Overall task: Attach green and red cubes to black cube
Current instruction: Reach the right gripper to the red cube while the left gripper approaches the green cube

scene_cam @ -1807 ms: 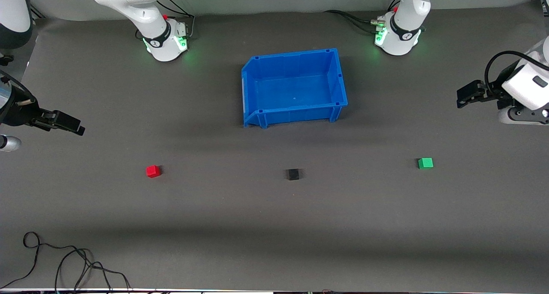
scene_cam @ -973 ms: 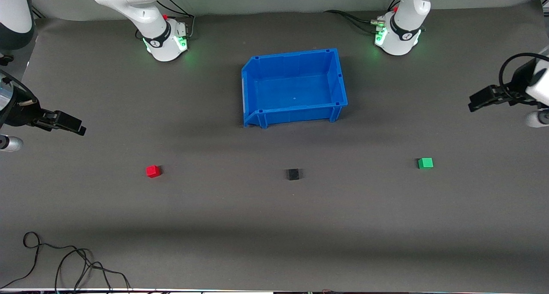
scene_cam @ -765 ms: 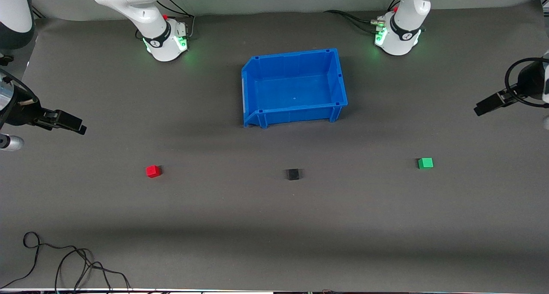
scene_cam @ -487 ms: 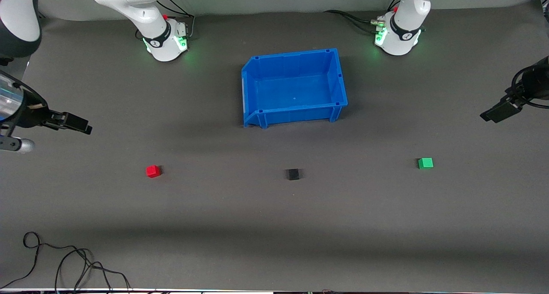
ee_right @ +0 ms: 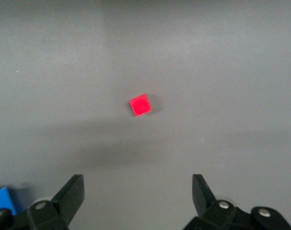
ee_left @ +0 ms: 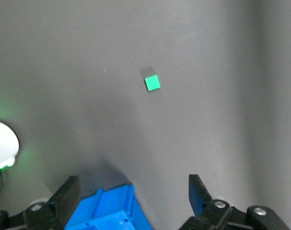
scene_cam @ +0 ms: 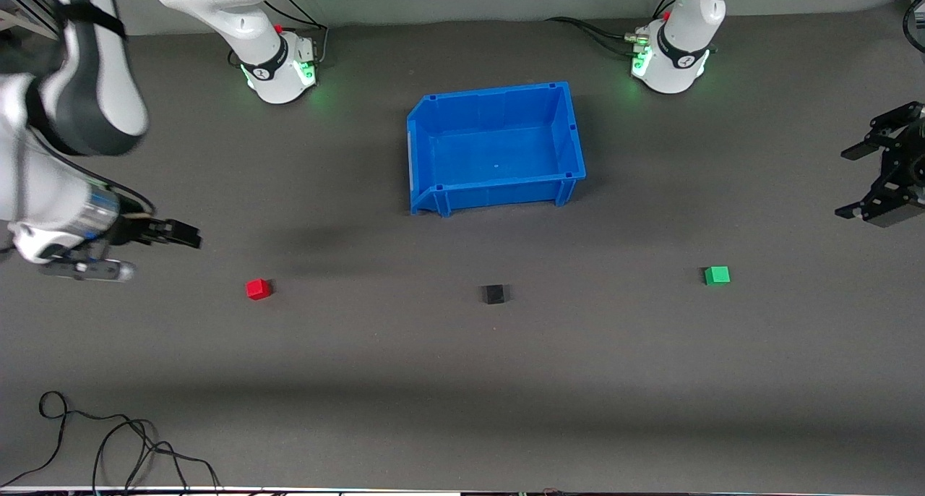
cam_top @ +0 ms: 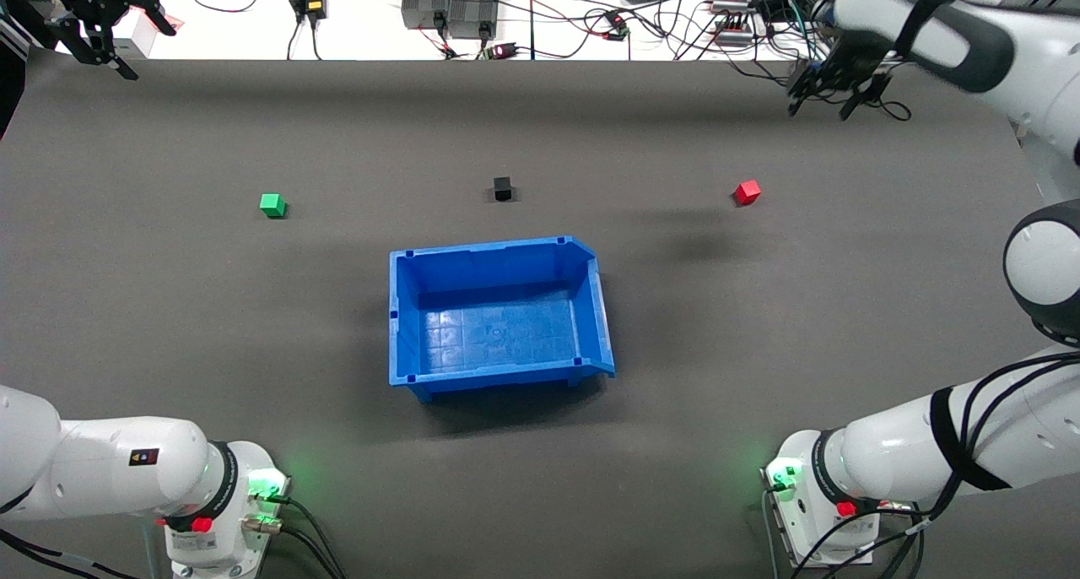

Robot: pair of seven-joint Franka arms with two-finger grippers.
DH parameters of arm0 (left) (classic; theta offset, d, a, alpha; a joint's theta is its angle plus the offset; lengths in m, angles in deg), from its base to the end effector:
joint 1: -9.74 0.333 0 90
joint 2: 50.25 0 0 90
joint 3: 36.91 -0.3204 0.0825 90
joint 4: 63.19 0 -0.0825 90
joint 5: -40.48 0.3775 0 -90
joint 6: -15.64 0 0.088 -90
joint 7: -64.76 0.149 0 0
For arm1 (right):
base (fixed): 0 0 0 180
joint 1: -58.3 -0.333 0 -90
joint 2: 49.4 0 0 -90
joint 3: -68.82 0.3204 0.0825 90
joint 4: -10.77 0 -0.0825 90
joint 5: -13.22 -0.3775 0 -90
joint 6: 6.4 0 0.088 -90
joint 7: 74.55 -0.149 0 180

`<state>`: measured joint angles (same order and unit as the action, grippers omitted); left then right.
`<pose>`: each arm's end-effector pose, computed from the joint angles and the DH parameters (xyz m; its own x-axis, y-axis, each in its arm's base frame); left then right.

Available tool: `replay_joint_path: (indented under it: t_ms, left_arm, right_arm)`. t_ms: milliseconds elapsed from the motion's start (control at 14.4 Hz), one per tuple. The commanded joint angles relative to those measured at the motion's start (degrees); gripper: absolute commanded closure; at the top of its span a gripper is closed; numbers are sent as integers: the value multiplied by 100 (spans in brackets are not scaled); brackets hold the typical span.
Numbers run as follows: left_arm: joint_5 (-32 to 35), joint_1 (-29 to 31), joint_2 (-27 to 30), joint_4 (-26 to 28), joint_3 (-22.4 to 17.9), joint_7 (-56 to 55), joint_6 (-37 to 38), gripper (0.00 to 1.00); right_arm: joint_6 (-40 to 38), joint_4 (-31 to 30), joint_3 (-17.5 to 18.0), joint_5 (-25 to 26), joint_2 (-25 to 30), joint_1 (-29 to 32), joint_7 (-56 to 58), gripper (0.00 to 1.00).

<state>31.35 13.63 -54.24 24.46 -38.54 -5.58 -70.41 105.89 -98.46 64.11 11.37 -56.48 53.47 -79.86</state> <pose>0.5572 0.0287 0.5636 0.2400 0.9539 -0.1800 0.9673 -0.2506 -0.0382 0.5736 0.0055 0.3929 0.9922 -0.1027 -0.0712 -0.1038 -0.9945 -0.0123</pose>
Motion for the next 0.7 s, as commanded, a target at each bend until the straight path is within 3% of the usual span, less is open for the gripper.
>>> replay_joint_path:
  t_ms: [0, 348, 626]
  left_arm:
    - [-604, 426, -383, -196, -4, -560, 9, 0]
    - [-1319, 947, -901, 120, -4, -534, -517, 0]
    - [-1731, 1034, -1166, 910, -4, 79, -1492, 0]
  right_arm:
    - [1071, -825, -21, 132, -56, -315, 92, 0]
    - [2199, -1082, -21, 141, -802, -334, 679, 1]
    - [2885, -1153, -39, 132, -1409, -299, 1225, 1]
